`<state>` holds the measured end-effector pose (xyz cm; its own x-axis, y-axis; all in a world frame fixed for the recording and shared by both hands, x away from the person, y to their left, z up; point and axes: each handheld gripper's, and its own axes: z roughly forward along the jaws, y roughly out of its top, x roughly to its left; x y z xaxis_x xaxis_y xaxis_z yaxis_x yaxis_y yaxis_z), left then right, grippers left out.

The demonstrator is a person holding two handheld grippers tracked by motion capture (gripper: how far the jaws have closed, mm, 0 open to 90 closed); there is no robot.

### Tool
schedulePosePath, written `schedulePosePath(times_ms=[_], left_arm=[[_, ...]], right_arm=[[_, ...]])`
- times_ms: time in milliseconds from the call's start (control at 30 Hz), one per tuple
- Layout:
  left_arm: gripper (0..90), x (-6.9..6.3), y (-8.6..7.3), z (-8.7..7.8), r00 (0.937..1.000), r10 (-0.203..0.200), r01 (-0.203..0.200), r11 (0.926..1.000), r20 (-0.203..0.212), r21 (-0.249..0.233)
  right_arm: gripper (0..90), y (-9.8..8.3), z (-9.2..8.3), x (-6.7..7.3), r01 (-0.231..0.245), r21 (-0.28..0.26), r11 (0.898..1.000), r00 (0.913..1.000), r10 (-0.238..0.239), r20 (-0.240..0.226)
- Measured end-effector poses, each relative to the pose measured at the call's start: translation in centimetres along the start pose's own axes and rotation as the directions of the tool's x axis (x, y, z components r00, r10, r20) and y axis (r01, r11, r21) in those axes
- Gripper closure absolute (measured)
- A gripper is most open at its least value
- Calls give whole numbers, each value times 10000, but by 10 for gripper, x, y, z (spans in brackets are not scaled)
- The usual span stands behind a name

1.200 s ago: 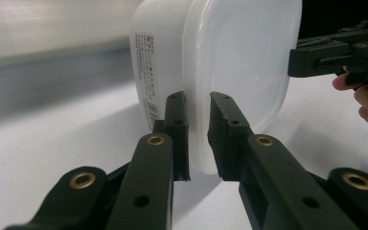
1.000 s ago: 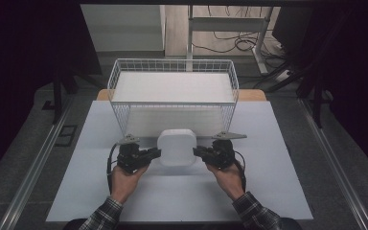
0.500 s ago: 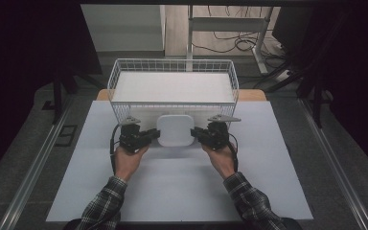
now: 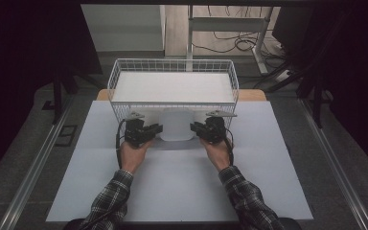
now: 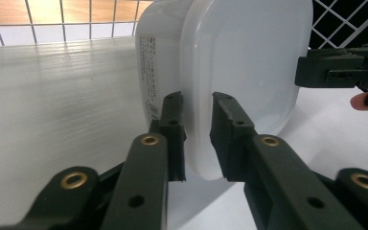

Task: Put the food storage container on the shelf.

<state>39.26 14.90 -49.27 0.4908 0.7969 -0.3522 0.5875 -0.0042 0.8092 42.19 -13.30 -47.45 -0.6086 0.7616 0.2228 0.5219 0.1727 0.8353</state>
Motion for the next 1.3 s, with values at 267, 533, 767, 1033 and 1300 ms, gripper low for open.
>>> schedulePosePath(times_ms=[267,533,767,1033,1300], left_arm=[[659,-1,-1,5,9997,206,-210,9994,-151,-261],[664,3,-5,12,9996,191,-196,9995,-206,-239],[639,4,-3,13,9989,261,-270,9994,-383,-235],[613,8,-4,18,9973,261,-275,9994,-682,-199],[541,-3,-10,2,9979,547,-559,9978,-340,-349]], right_arm=[[696,0,5,0,227,-87,9997,9997,-227,93],[657,0,11,-2,200,-117,9997,9997,-198,154],[609,0,15,-2,397,-95,9992,9985,-393,390],[583,1,18,-2,389,-142,9991,9978,-381,540],[713,-3,9,4,927,-424,9948,9948,-907,452]])
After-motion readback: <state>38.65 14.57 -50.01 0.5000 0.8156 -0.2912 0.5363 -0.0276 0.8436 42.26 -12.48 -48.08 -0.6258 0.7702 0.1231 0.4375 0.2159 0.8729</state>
